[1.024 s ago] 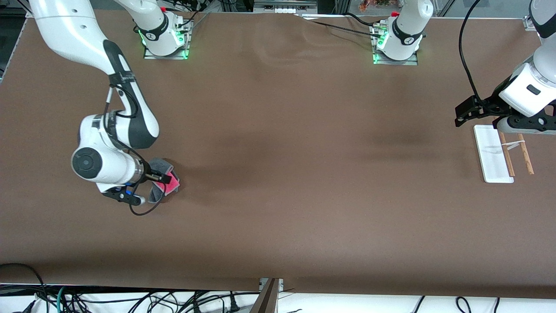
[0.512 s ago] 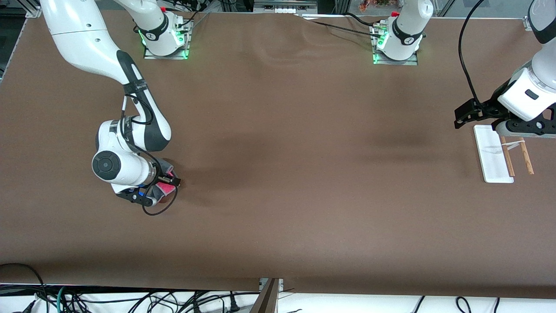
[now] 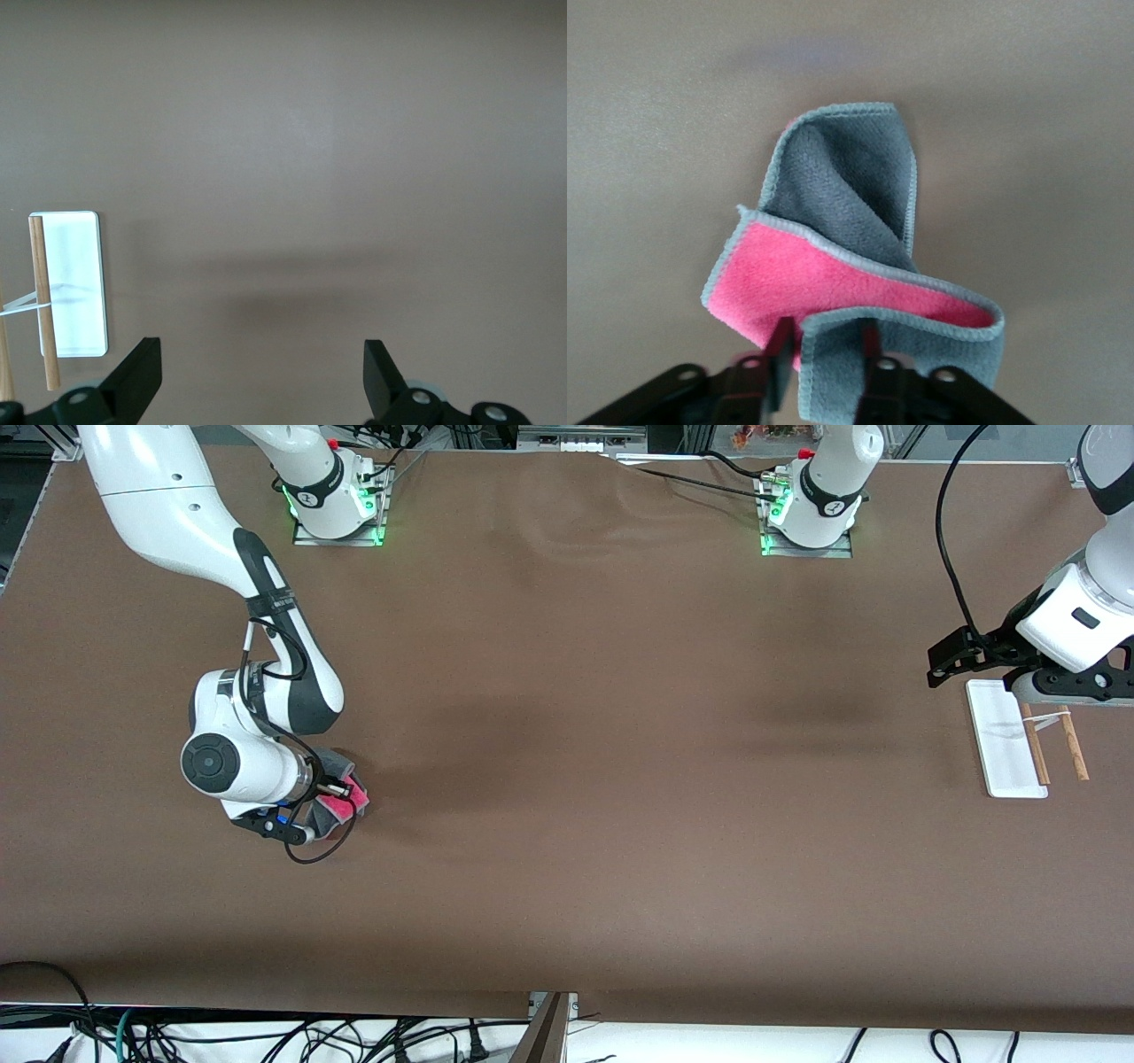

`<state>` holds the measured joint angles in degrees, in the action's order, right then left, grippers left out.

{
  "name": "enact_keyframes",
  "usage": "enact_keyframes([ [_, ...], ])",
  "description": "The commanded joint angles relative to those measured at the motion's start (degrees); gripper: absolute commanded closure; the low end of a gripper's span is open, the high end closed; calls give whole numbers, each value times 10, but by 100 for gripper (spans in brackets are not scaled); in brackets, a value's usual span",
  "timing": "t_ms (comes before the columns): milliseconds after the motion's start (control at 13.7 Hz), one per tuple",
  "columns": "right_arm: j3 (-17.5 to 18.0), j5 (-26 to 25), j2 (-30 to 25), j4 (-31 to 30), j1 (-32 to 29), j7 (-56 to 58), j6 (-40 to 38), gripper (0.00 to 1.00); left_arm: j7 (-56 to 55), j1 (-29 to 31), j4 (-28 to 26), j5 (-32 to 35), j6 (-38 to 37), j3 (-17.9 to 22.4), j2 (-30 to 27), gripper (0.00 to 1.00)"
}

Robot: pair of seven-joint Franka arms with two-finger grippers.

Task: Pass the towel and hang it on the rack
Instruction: 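Close the right gripper on the towel's corner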

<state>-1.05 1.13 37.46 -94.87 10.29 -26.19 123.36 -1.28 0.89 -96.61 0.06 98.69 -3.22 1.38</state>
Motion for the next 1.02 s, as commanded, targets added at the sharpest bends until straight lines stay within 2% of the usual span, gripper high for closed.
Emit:
enact_keyframes([
  [0, 3, -3, -22, -23, -4, 8, -2, 93, 2, 10, 6, -5, -5, -8, 3, 0],
  [73, 3, -3, -22, -23, -4, 7, -5, 99, 2, 10, 6, -5, -5, -8, 3, 0],
  [146, 3, -3, -22, -23, -4, 7, -6, 100, 2, 10, 6, -5, -4, -8, 3, 0],
  [585, 9, 1, -37, 7, 0, 3, -62, 100, 2, 10, 6, -5, -5, -8, 3, 0],
  [659, 10, 14, -39, 16, 1, 4, -77, 100, 1, 10, 6, -5, -5, -8, 3, 0],
  [951, 13, 121, -46, 83, 4, -20, -173, 100, 2, 10, 7, -5, -5, -8, 3, 0],
])
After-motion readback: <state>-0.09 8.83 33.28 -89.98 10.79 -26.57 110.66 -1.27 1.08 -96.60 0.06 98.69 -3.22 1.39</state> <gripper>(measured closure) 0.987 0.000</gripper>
